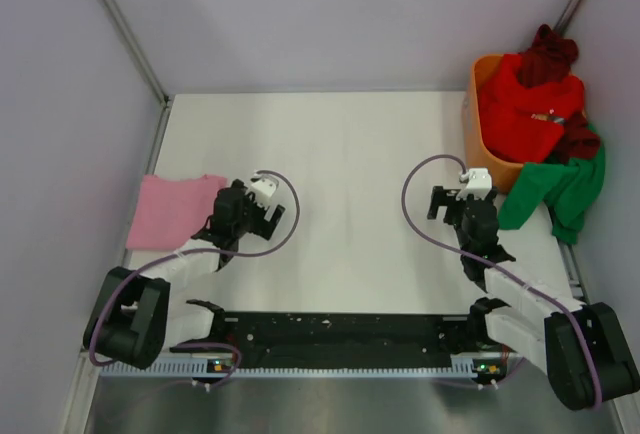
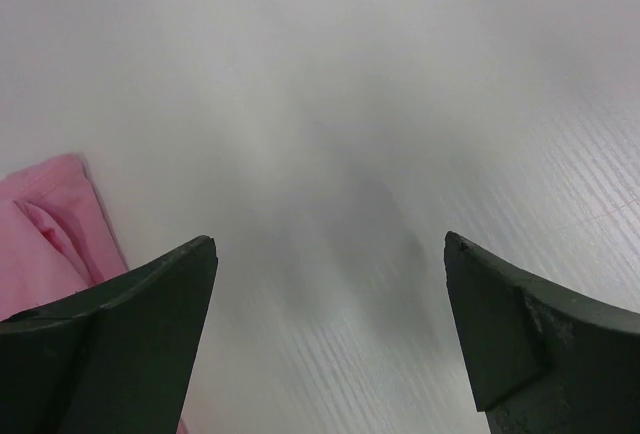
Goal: Fold and stack the t-shirts
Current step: Grab crumpled tshirt from bin with the right arm
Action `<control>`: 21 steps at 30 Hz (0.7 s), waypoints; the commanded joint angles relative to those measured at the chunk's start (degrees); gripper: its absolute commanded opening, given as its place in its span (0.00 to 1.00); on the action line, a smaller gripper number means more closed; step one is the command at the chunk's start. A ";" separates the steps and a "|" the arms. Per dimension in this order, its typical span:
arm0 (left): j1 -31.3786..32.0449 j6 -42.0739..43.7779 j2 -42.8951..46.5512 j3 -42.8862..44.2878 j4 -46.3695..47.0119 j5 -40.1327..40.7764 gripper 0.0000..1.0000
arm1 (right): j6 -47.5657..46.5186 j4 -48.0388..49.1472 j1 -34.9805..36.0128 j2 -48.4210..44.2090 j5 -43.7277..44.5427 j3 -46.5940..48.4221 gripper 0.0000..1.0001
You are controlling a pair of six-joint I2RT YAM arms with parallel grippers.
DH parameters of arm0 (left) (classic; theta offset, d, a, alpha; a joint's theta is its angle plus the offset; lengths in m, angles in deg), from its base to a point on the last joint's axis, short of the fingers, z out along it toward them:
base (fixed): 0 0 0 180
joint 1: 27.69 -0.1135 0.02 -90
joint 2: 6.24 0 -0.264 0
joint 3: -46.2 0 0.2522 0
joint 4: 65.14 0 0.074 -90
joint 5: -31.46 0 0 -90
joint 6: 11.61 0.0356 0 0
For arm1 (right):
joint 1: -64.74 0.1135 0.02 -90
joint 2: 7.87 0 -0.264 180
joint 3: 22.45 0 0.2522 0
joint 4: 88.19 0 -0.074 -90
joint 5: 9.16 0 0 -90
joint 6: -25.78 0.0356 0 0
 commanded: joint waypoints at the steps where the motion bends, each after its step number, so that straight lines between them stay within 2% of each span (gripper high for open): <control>1: -0.21 -1.85 -1.36 2.85 2.03 2.17 0.99 | -0.21 3.82 0.66 -0.02 0.36 -0.96 0.99; 4: -0.21 -2.47 -3.47 4.52 -0.07 2.70 0.99 | -1.18 1.89 0.57 -1.68 -1.05 0.44 0.99; 7: -0.21 0.59 -6.19 7.59 -4.20 -0.72 0.99 | -0.74 -0.83 0.57 -4.75 0.09 3.34 0.99; 14: -0.12 7.37 -8.22 24.63 -21.51 -4.51 0.99 | 3.22 -2.24 -0.21 -3.46 -7.26 20.01 0.99; 17: -0.12 8.51 -8.92 32.89 -28.88 -6.44 0.99 | 0.77 -14.68 -3.20 1.63 -16.24 36.95 0.99; 19: -0.21 9.48 -10.24 37.99 -34.07 -7.23 0.98 | -1.34 -25.75 -4.78 6.72 -9.87 48.03 0.99; 21: -0.12 9.84 -11.90 42.73 -37.69 -6.80 0.98 | -1.97 -32.36 -7.85 11.99 -4.76 56.31 0.98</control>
